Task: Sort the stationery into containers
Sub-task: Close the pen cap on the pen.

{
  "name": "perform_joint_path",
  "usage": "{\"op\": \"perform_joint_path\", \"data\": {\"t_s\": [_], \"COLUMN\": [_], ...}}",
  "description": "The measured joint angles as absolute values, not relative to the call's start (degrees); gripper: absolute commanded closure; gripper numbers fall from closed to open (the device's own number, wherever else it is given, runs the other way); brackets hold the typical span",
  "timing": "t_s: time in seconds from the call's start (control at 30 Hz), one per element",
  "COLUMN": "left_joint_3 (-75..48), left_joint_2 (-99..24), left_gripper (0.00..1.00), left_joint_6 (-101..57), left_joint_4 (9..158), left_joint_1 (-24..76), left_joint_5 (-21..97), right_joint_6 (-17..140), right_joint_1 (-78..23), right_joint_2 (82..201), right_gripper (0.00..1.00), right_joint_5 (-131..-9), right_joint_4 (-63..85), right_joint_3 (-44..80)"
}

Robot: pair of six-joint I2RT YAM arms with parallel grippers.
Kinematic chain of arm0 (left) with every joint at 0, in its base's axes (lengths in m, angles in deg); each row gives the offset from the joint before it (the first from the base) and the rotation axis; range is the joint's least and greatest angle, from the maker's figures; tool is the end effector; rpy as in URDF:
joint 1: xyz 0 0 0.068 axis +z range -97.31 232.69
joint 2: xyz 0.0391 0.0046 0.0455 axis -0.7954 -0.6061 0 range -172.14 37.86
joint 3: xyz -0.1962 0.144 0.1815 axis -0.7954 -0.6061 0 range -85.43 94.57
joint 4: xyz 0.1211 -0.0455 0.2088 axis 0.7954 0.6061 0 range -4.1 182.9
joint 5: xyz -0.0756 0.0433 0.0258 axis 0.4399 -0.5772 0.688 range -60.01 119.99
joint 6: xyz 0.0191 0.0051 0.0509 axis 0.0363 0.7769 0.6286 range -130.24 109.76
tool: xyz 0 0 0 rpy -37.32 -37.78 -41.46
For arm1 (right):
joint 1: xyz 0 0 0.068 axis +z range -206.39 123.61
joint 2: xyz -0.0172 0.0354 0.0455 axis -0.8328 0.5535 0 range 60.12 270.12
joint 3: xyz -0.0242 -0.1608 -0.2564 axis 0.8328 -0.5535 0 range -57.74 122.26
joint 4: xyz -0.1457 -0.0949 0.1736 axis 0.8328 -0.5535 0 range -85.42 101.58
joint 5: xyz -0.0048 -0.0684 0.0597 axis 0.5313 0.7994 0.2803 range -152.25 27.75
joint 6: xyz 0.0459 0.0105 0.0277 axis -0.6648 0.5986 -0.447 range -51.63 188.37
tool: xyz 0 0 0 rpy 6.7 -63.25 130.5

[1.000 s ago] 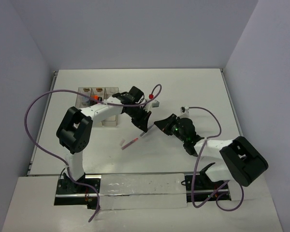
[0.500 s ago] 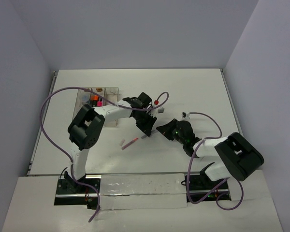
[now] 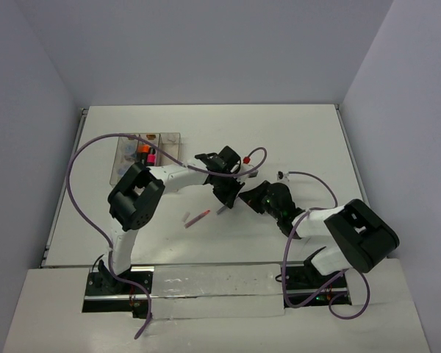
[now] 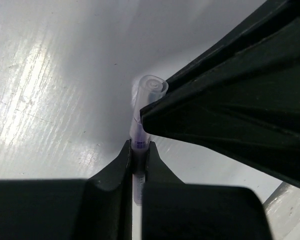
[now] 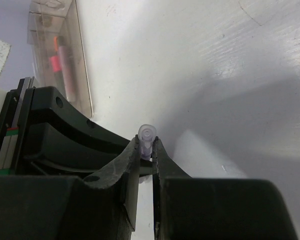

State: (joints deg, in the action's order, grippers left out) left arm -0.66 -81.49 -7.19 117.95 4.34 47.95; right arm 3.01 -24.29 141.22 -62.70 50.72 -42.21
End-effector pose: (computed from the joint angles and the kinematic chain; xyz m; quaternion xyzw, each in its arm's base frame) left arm 0.2772 -0.3289 0.1913 0.4479 0.8579 -0.2182 0.1257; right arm 0.1881 0.1183 0.1735 0.2412 0.8151 0.3982 0.3449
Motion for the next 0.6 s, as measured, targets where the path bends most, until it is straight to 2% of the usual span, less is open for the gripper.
{"op": "perform_joint_path", "data": {"t_s": [0.3, 0.6], "left_joint_3": [-0.91, -0.41], "left_joint_2": [-81.12, -77.75], "left_gripper": [1.00, 1.00], "left_joint_6": [-6.45, -5.61], "left_joint_4": [117.78, 118.10], "left_joint_1": [4.51, 5.87], "left_joint_5": [48.89, 51.46], "right_joint_6": [4.44, 17.66], "right_joint_1": [-24.47, -24.60], "right_joint_2": [140.26, 132.73], "right_gripper": [1.00, 1.00], "right_joint_5": [-63.31, -64.74], "right_joint_4": [49.76, 40.93], "right_joint_3": [-42.19, -37.81]}}
